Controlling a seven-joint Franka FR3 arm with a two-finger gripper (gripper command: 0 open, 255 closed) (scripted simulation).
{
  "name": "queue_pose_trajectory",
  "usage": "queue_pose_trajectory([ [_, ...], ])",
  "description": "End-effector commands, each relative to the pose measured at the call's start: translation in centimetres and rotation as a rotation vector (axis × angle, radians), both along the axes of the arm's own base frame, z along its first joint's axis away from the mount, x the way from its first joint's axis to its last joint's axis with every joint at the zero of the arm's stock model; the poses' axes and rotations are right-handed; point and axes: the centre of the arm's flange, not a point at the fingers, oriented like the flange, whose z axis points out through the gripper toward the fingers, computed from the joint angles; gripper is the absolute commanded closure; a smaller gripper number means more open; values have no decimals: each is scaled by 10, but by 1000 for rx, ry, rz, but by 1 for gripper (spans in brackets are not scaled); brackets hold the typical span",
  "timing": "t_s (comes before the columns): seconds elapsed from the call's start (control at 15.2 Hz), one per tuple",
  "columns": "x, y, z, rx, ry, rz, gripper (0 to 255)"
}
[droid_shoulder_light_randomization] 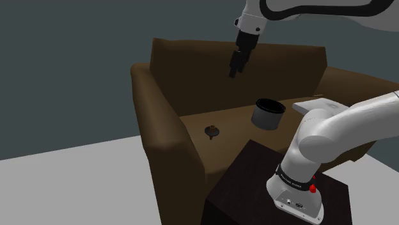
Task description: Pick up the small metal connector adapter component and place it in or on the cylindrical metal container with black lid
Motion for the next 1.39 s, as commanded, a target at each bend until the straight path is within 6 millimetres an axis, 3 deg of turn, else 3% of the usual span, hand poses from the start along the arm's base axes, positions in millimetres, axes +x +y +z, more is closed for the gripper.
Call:
queue_pose_trajectory([
  [0.0, 0, 0, 0, 0, 0, 0, 0],
  [1.32, 103, -44, -243, -4, 88, -55, 0],
])
